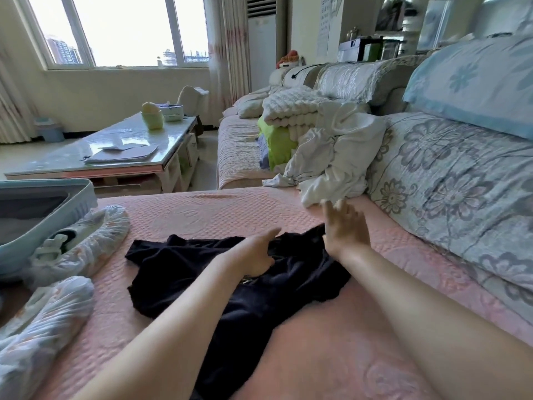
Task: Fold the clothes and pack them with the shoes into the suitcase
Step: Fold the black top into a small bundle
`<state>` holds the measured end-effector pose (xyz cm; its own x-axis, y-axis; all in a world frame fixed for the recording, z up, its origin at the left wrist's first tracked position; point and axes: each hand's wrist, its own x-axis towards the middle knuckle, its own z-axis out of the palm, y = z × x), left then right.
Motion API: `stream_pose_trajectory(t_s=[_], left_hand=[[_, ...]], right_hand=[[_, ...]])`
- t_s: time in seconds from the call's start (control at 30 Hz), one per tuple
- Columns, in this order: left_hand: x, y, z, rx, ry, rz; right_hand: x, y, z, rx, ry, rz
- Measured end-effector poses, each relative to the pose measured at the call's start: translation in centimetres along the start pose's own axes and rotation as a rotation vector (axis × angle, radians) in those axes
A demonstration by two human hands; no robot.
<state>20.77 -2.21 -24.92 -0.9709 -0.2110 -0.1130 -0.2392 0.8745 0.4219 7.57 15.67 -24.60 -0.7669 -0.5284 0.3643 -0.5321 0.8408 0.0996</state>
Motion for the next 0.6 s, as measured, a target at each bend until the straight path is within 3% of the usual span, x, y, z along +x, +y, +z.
stream_pose_trajectory(t_s=[0.1, 0.23, 0.33, 0.5, 0.6], left_hand=[[-0.4, -2.2, 1.0, 0.103, -0.041, 0.007], [-2.4, -4.4, 0.8, 0.196, -0.033, 0.023], [-5.0, -4.2, 0.3, 0.169, -0.01, 0.045], [-10.4, -5.3, 1.0, 0.207, -0.052, 0.075], [-12.6, -6.9, -0.2, 0.202, 0.109, 0.131]], right_hand=[[0.1, -1.0, 1.0, -0.054, -0.09, -0.182], [-1.4, -3.9, -0.2, 0.273, -0.302, -0.351], [-3.6, -6.6, -1.6, 0.33, -0.392, -0.471], [-7.0, -9.5, -3.1, 0.311, -0.502, -0.539], [-8.3, -10.1, -3.7, 0.282, -0.529, -0.536]])
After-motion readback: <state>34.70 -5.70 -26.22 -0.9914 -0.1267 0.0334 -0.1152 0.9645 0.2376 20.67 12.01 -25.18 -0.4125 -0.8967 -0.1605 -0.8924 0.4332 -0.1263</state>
